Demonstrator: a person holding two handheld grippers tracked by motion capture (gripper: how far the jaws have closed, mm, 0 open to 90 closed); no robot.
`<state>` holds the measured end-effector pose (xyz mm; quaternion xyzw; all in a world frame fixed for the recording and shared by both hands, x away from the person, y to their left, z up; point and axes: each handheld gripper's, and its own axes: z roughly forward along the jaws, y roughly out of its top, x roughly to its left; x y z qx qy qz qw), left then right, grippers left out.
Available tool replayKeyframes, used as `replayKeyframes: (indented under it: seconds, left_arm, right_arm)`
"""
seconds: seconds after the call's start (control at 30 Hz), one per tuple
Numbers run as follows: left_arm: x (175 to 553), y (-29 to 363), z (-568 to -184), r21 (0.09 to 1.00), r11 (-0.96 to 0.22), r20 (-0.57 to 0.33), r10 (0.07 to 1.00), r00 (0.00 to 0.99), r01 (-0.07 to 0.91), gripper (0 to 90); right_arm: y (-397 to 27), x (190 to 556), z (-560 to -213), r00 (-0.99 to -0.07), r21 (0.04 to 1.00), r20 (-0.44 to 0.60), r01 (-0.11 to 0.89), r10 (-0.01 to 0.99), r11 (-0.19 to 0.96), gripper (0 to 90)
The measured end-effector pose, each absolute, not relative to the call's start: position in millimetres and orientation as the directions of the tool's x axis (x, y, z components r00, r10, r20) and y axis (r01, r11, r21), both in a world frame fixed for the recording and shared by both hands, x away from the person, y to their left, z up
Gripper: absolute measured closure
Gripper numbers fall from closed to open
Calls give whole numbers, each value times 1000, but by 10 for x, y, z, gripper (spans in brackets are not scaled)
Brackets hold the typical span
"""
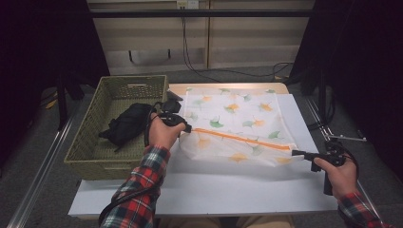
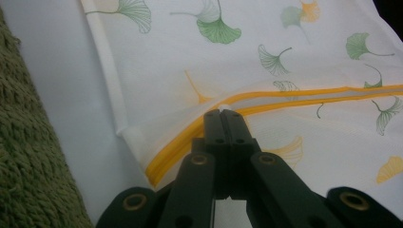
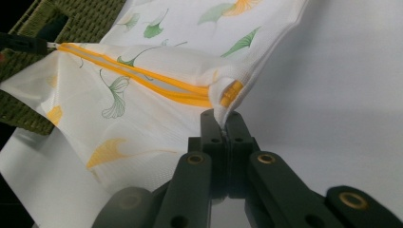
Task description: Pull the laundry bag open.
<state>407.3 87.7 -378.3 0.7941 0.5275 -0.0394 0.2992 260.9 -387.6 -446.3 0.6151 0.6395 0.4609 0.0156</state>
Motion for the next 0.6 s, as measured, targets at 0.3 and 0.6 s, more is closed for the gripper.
replayKeyframes:
  seconds: [0.3,0.6]
  left_arm:
    - [4079,953,-3778,429,-241,-395,817,420,871,900]
    - [4089,1008,-3757,430,-242,-377,827,417,870,900]
  right_arm:
    - [-3908,2607,-4468,-235,605,551,773,801,-190,898]
    - [-3928,2605,-4469,-226,604,550,773,804,-195,898]
